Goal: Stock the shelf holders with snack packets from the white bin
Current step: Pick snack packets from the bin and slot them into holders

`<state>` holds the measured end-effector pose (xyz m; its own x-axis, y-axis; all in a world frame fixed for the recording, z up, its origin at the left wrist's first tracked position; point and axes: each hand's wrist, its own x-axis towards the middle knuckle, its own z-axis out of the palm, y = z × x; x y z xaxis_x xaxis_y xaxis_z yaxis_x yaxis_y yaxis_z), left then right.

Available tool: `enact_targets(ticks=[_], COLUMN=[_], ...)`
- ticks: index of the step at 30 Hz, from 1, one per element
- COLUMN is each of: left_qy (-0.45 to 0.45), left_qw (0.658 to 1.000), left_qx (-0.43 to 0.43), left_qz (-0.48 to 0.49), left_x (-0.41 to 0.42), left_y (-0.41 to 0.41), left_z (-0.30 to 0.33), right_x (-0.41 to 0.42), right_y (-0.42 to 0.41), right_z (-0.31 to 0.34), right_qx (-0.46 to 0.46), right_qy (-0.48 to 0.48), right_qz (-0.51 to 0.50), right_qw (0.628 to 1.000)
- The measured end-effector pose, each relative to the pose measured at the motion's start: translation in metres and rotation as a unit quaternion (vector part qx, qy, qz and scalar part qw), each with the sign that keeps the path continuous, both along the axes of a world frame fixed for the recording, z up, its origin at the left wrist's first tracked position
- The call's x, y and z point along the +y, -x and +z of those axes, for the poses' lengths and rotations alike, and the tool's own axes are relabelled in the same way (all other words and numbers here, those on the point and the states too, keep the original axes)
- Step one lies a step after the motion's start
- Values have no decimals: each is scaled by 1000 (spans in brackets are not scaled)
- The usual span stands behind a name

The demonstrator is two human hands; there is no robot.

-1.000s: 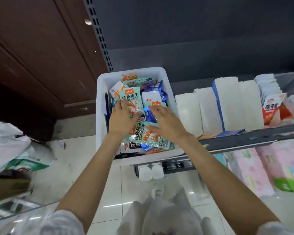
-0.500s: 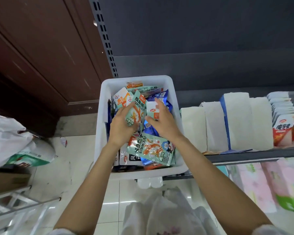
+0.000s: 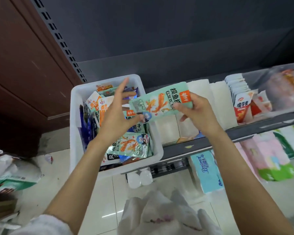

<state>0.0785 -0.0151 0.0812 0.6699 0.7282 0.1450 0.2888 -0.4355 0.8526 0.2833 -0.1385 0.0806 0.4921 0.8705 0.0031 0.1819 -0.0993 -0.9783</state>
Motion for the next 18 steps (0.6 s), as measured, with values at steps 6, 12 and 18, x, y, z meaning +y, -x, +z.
enact_targets(ticks=[6,12,18], left_qy=[-159,-150,-121], left_qw=[962,941,941], left_qx=[223,296,301], left_qz=[-13,69,91], left_x=[-27,-46,-51], left_y=[7,42,41], left_z=[-70,-103,-99], right_x=[-57,-36,-24], right_y=[-28,-3,13], right_z=[-29,-67,-107], right_qx=[-106,-413,-549], right_qy=[33,37,80], right_qz=[-179,-90,67], right_qw=[978,906,829])
